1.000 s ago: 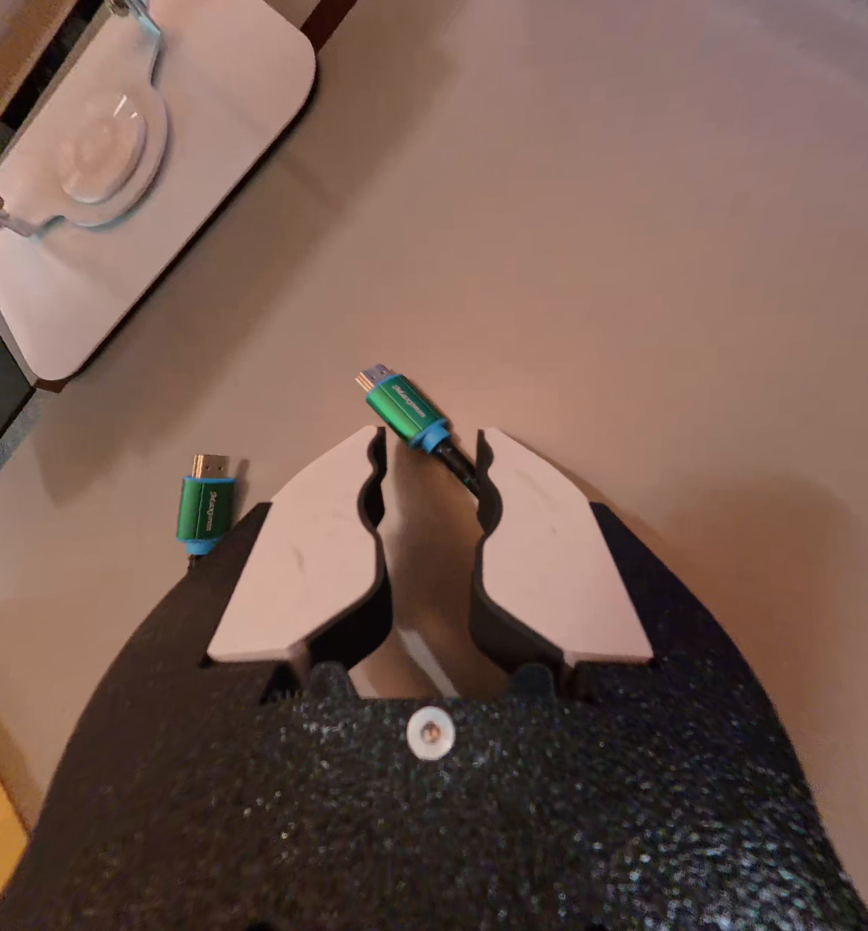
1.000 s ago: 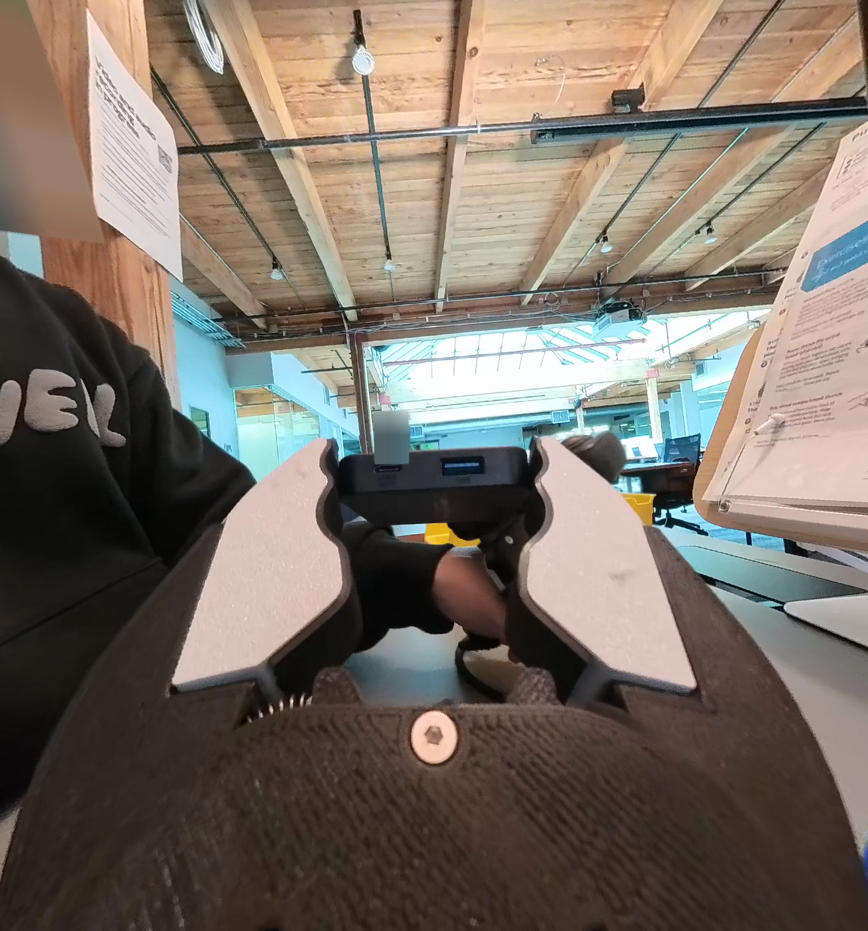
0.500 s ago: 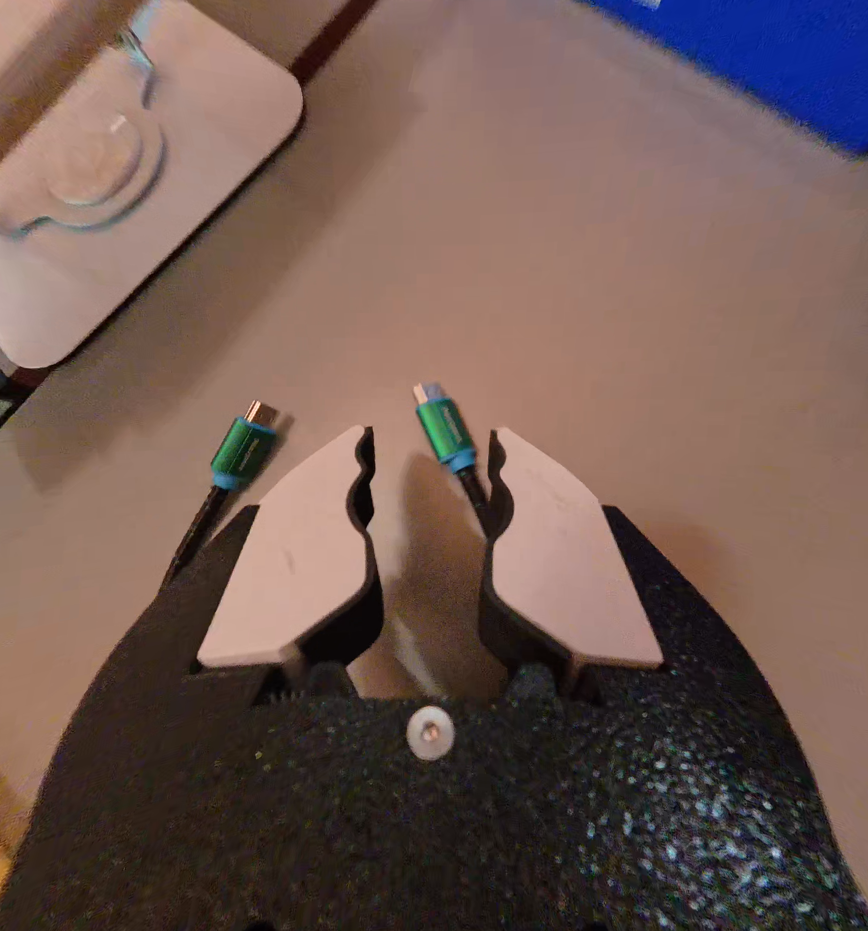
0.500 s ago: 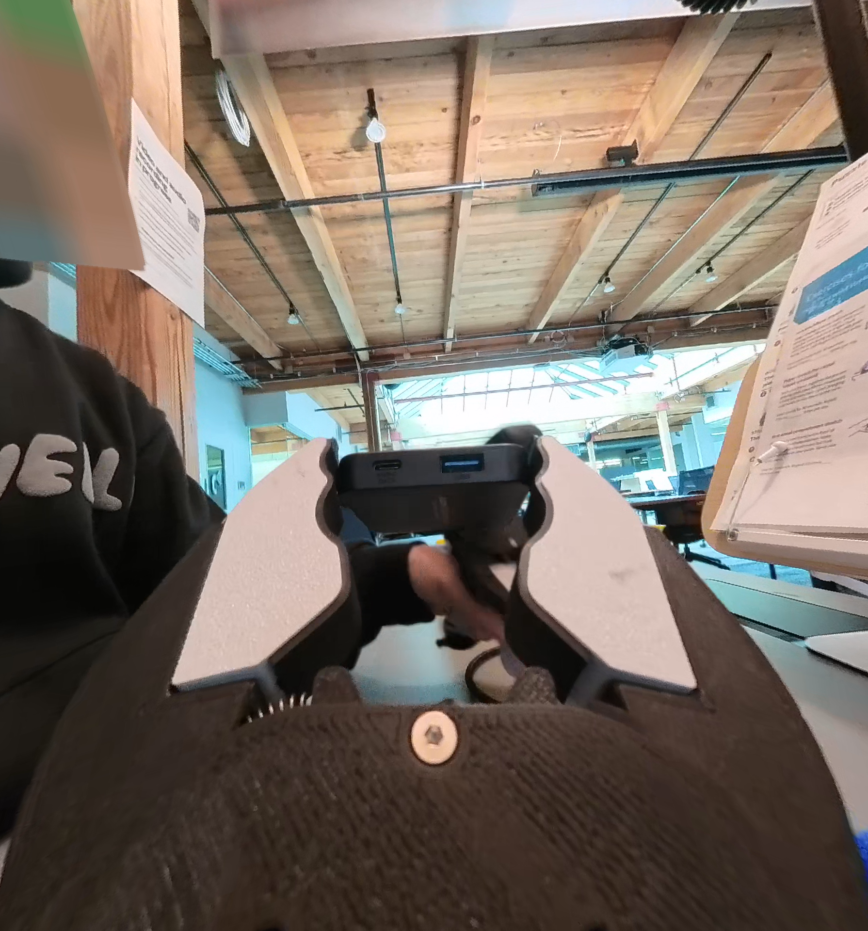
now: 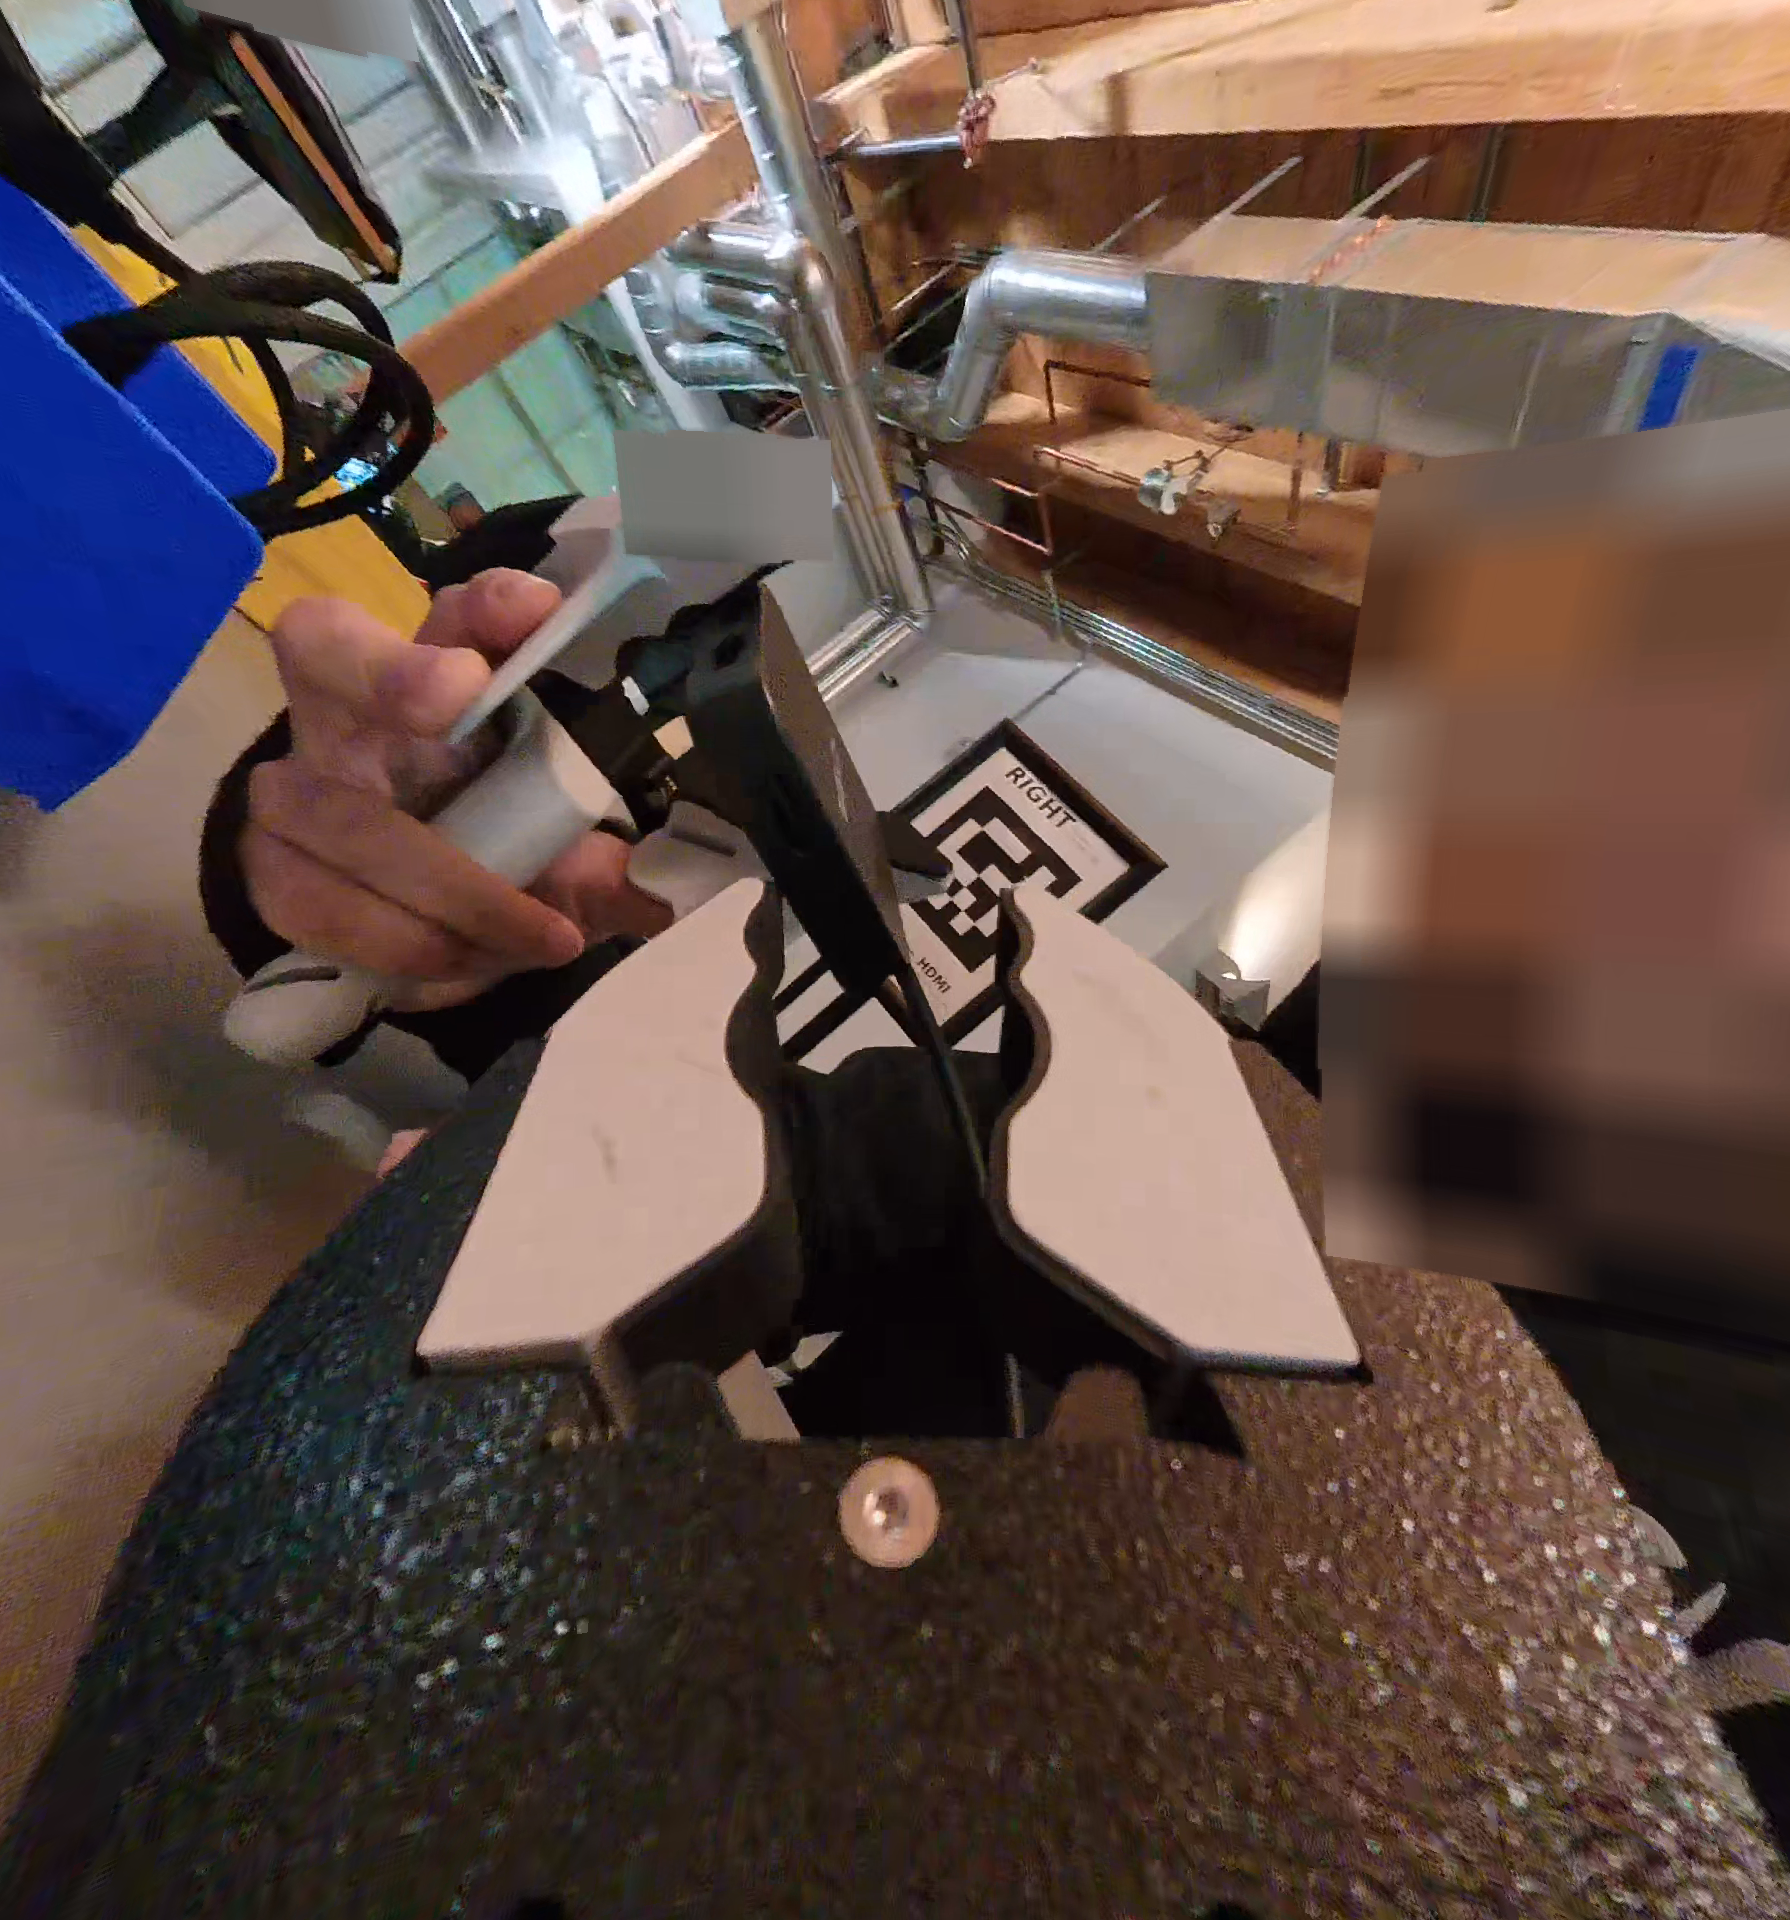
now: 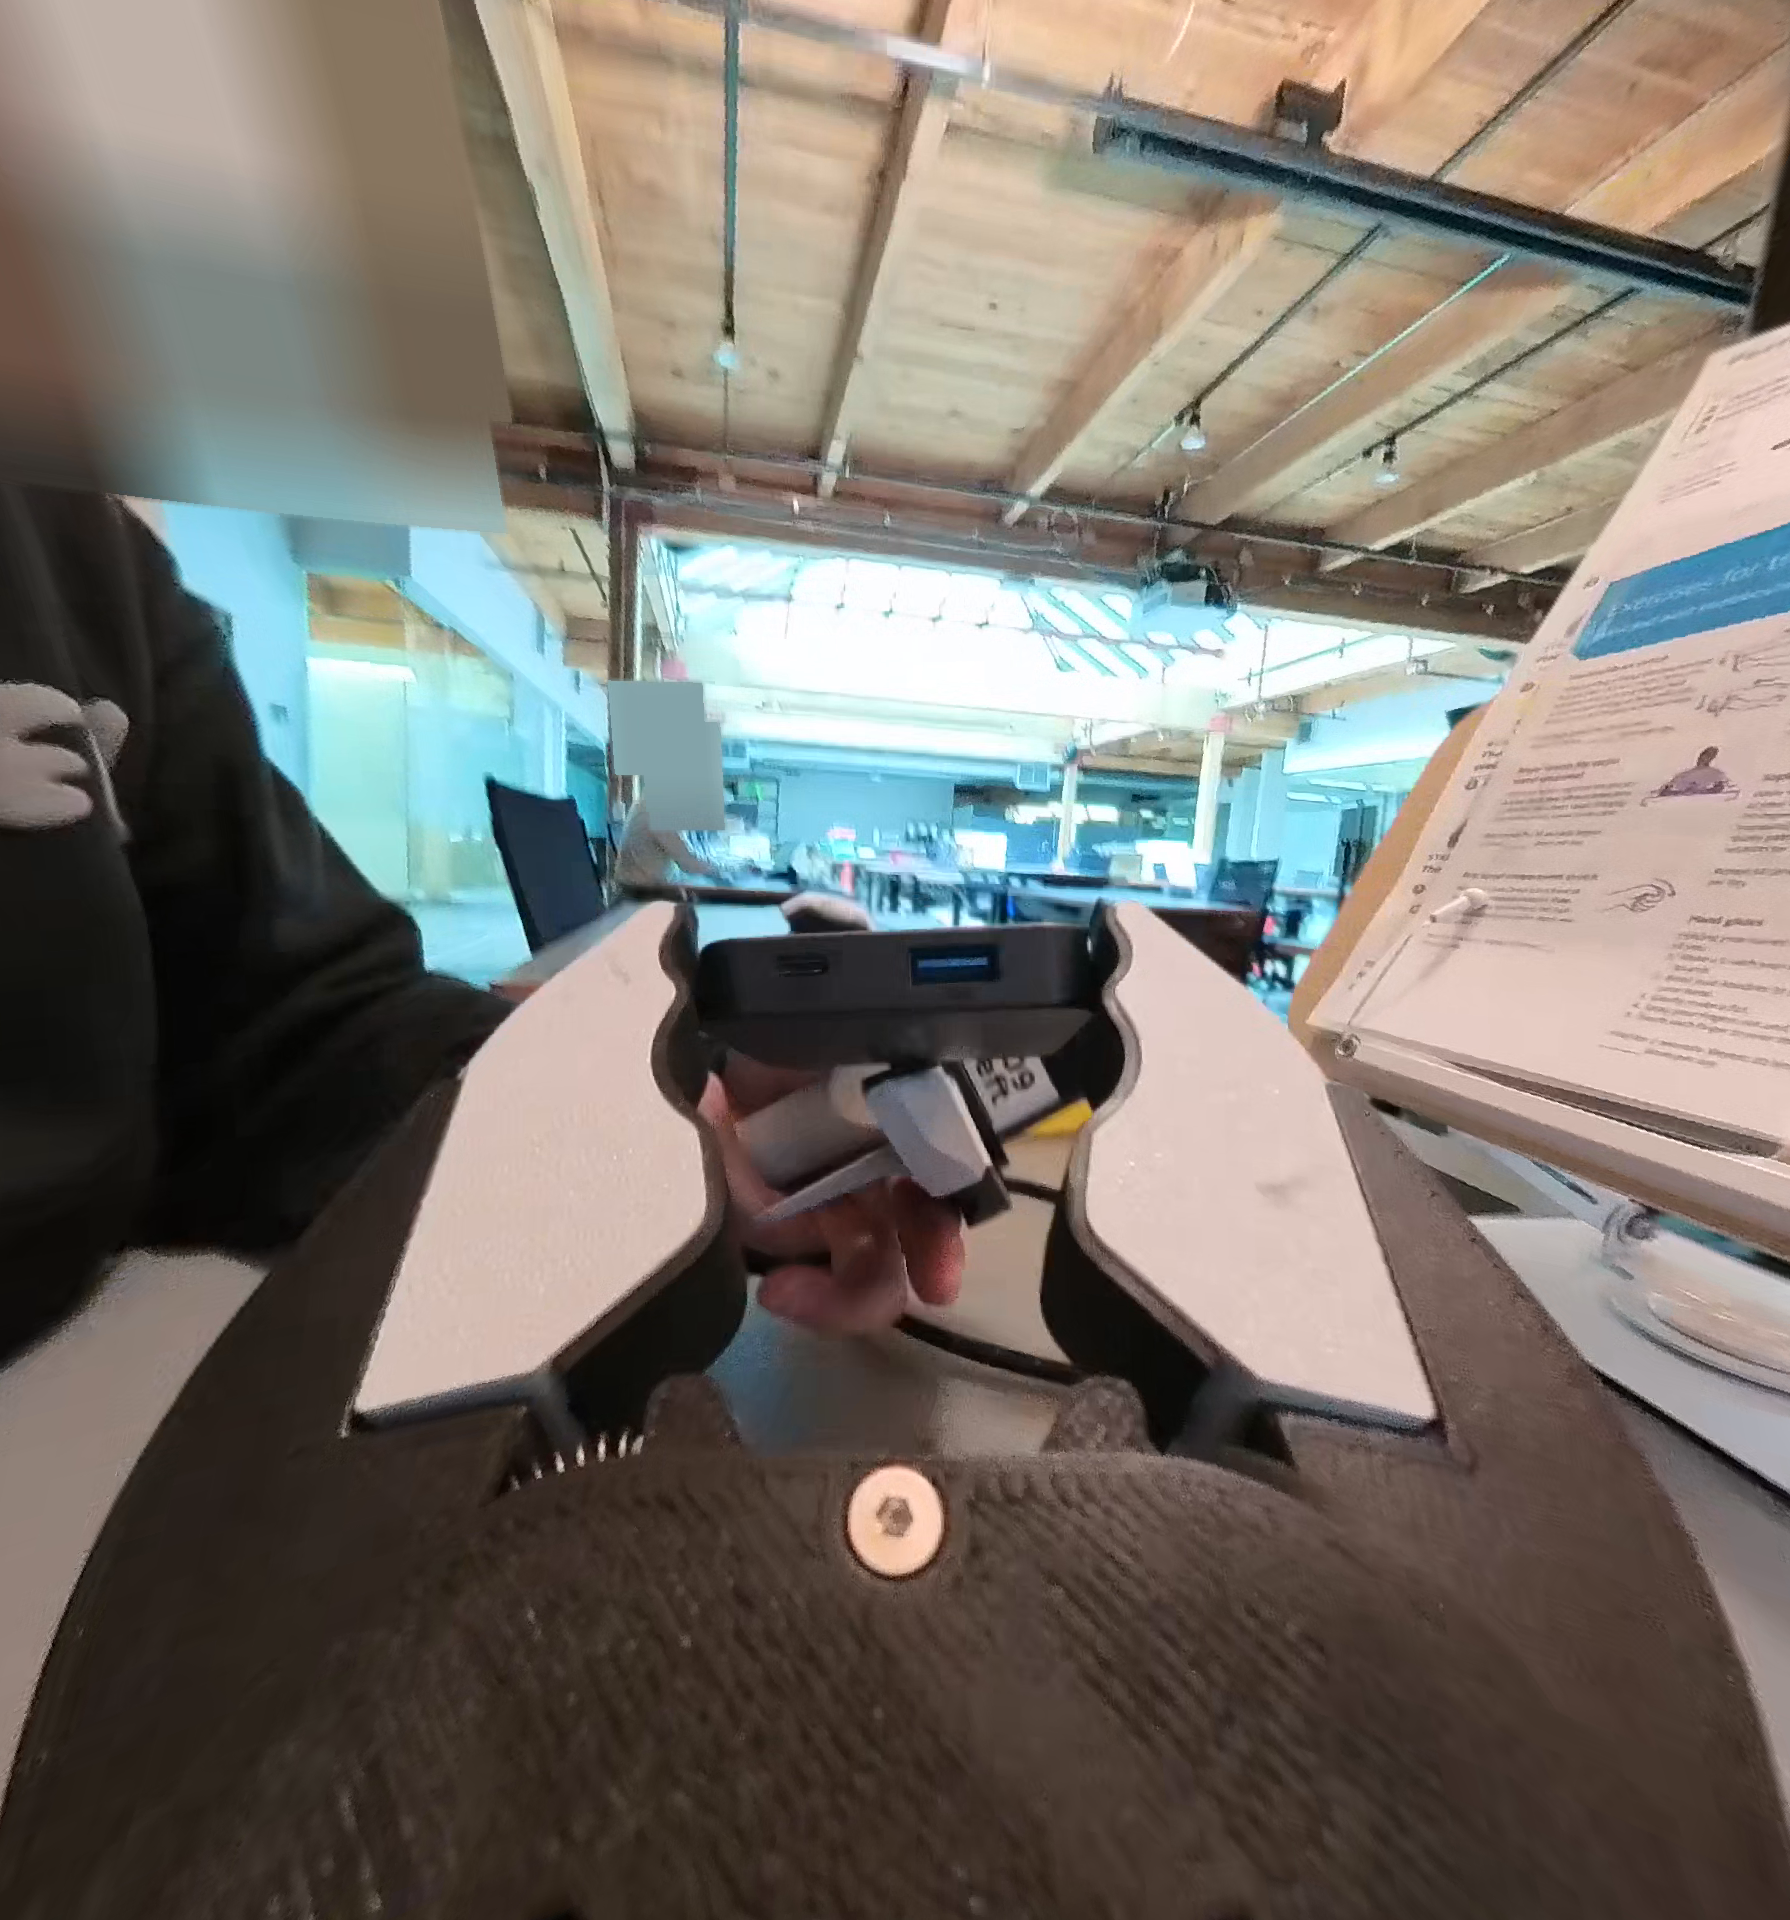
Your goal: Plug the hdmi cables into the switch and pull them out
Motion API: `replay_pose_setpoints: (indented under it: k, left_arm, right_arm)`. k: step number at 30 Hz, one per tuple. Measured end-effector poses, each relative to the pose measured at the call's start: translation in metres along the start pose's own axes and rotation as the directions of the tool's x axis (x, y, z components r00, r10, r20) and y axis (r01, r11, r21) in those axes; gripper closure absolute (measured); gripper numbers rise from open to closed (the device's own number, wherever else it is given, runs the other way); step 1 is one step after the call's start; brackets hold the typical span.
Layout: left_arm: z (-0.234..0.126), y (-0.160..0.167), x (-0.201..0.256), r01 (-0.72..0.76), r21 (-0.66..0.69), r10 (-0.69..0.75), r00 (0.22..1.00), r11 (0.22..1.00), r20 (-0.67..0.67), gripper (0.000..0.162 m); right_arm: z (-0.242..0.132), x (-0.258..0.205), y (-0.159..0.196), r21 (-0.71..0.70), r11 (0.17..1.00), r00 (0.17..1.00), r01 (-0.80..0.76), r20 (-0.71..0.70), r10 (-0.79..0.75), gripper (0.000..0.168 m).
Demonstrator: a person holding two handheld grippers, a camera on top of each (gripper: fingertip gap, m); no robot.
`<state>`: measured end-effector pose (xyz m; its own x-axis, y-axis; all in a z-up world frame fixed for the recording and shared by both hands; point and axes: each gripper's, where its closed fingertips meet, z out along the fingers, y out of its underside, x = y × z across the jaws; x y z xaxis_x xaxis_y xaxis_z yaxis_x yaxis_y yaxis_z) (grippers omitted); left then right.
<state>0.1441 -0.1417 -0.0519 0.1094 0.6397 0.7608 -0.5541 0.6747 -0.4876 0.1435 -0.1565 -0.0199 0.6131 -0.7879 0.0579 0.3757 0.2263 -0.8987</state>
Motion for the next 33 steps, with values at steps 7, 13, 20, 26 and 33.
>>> replay_pose_setpoints:
  k: [7,13,20,26,33]
  left_arm:
    - [-0.023,-0.007,-0.029,0.000,-0.033,0.010,0.950,0.999,0.311,0.145]
    - [-0.038,-0.010,-0.029,0.004,-0.056,0.021,0.903,0.998,0.428,0.148]
    - [-0.030,-0.014,-0.023,-0.010,-0.048,0.031,0.883,0.999,0.468,0.149]
    - [-0.022,-0.019,-0.024,-0.009,0.011,0.002,0.868,1.000,0.496,0.148]
    - [-0.027,-0.022,-0.022,-0.045,-0.017,0.047,0.823,0.999,0.566,0.149]
  right_arm:
    - [0.010,0.011,0.063,-0.425,0.868,0.951,0.256,-0.050,-0.305,0.096]
    - [0.020,0.016,0.073,-0.473,0.827,0.912,0.306,-0.103,-0.396,0.095]
    - [0.019,0.016,0.065,-0.447,0.824,0.888,0.349,-0.123,-0.443,0.092]
    - [0.019,0.015,0.064,-0.485,0.768,0.841,0.420,-0.111,-0.530,0.090]
    - [0.008,0.024,0.070,-0.584,0.685,0.802,0.436,-0.093,-0.590,0.095]
